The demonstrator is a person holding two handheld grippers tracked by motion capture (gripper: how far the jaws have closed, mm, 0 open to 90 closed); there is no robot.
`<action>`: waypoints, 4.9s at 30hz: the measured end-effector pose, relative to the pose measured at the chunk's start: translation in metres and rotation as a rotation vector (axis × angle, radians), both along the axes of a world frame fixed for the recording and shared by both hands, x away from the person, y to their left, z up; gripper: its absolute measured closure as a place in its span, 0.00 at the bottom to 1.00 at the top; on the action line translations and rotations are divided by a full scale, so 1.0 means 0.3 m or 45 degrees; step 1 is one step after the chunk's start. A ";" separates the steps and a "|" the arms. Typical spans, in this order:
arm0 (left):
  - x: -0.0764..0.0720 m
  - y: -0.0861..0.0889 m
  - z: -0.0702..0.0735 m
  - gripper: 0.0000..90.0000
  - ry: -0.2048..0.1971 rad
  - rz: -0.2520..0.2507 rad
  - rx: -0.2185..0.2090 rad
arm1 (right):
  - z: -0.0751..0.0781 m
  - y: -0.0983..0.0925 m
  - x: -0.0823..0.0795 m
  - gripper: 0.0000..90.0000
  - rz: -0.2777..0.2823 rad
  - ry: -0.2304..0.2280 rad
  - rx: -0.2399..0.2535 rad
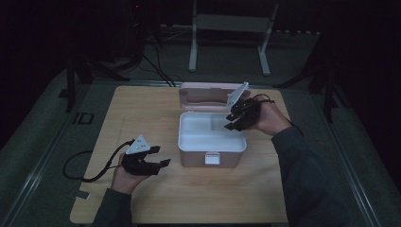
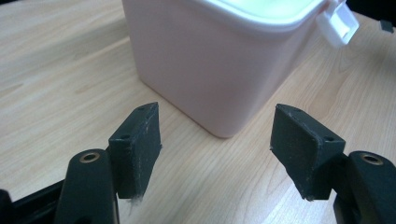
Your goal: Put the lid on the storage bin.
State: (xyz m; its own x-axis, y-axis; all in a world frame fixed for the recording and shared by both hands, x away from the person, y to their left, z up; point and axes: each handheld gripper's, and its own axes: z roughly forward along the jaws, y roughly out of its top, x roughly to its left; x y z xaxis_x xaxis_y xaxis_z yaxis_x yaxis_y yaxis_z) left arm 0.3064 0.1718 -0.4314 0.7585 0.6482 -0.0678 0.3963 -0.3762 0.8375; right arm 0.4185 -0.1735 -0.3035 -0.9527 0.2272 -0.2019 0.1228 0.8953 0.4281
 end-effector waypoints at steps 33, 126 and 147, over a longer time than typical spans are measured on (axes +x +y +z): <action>0.090 -0.018 0.126 0.37 -0.138 -0.055 0.003 | -0.056 -0.281 -0.012 0.64 -0.346 -0.008 0.297; 0.474 -0.139 0.344 0.52 -0.121 -0.142 -0.072 | -0.030 -0.261 0.138 0.66 -0.428 -0.067 0.597; 0.438 -0.131 0.343 0.53 -0.120 -0.181 -0.095 | -0.035 -0.272 0.095 0.65 -0.391 -0.068 0.604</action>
